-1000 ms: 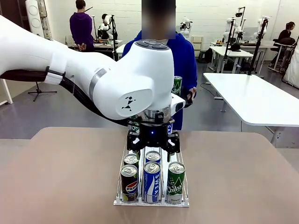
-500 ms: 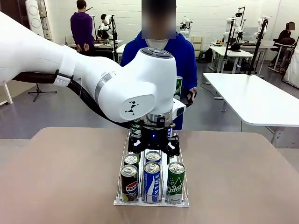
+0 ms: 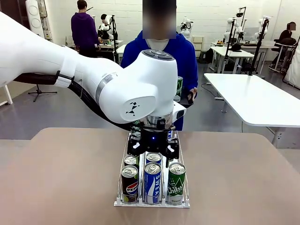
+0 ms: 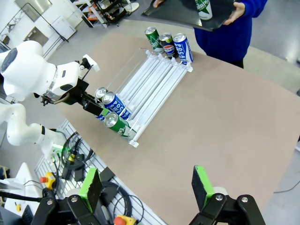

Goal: Retrieve and hand over the desired beverage to the person.
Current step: Pick up another can of the same type that the person held from the Automatic Can Dispenser.

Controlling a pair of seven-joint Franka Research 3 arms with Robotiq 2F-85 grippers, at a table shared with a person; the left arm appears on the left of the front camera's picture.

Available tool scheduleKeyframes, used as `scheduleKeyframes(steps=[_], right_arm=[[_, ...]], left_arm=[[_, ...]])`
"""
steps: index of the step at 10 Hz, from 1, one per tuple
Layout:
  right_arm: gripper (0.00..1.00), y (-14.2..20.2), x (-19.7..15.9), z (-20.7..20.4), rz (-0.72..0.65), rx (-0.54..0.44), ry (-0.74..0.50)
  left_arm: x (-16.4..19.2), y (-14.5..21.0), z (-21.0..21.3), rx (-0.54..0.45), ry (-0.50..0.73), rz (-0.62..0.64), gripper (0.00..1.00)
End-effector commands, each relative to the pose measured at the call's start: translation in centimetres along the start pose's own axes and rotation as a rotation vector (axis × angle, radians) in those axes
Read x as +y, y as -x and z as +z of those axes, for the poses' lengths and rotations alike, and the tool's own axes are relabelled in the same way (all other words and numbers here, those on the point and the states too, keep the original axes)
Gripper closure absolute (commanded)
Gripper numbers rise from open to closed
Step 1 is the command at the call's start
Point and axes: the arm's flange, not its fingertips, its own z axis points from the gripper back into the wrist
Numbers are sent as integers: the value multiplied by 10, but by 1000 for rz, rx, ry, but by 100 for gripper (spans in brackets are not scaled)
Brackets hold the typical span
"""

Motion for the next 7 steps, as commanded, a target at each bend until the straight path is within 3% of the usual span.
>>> scheduleKeyframes(steps=[1, 7], right_arm=[[0, 0, 0, 0, -4, 9, -3], [0, 0, 0, 0, -4, 9, -3]], left_arm=[[-1, 2, 5, 42, 5, -8, 0], [1, 8, 0, 71, 2, -40, 0]])
